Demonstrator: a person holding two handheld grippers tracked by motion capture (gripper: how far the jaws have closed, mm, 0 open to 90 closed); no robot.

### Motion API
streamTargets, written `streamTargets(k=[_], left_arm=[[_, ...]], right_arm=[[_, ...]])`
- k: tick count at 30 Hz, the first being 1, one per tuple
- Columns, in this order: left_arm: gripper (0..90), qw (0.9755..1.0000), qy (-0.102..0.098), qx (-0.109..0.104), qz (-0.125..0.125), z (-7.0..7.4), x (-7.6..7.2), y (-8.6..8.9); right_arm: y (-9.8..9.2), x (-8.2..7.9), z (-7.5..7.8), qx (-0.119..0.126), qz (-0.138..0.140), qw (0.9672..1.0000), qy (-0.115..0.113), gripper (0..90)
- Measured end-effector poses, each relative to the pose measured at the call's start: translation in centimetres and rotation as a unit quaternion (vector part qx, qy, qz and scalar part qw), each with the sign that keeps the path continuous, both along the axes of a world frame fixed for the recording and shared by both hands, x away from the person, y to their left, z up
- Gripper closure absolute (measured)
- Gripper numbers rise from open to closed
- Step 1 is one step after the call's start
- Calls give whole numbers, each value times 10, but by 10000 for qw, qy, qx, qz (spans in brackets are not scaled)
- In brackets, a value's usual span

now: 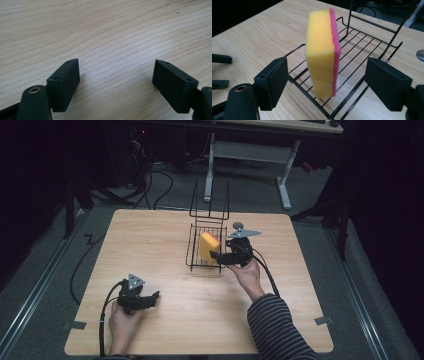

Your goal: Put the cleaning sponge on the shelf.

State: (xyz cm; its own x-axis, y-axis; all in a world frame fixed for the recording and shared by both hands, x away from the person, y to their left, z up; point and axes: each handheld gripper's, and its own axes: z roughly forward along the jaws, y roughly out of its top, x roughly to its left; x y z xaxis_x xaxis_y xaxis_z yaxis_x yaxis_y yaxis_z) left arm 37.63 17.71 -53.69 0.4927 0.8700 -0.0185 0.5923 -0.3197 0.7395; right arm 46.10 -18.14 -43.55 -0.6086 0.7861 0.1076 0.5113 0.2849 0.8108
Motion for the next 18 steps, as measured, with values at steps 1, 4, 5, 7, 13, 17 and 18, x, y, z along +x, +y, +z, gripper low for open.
streamTargets(k=[1, 4, 5, 7, 13, 17, 18], left_arm=[[225, 10000, 8, 2, -5, 0, 0, 0], [225, 10000, 0, 0, 0, 0, 0, 0], [225, 10000, 1, 2, -2, 0, 0, 0], [225, 10000, 8, 0, -4, 0, 0, 0], [225, 10000, 9, 0, -5, 0, 0, 0], [225, 10000, 7, 0, -4, 0, 0, 0], [225, 10000, 8, 0, -5, 0, 0, 0]], right_arm=[[-2, -1, 0, 2, -14, 10000, -9, 195], [-7, -5, 2, -40, -14, 10000, -78, 195], [-11, -7, 5, -9, -19, 9999, -107, 196], [-12, -8, 7, 26, -28, 9999, -118, 198], [-26, -11, 11, 58, -106, 9998, -155, 209], [-38, -15, 12, 304, -223, 9991, -206, 229], [-40, -16, 13, 317, -259, 9990, -204, 232]])
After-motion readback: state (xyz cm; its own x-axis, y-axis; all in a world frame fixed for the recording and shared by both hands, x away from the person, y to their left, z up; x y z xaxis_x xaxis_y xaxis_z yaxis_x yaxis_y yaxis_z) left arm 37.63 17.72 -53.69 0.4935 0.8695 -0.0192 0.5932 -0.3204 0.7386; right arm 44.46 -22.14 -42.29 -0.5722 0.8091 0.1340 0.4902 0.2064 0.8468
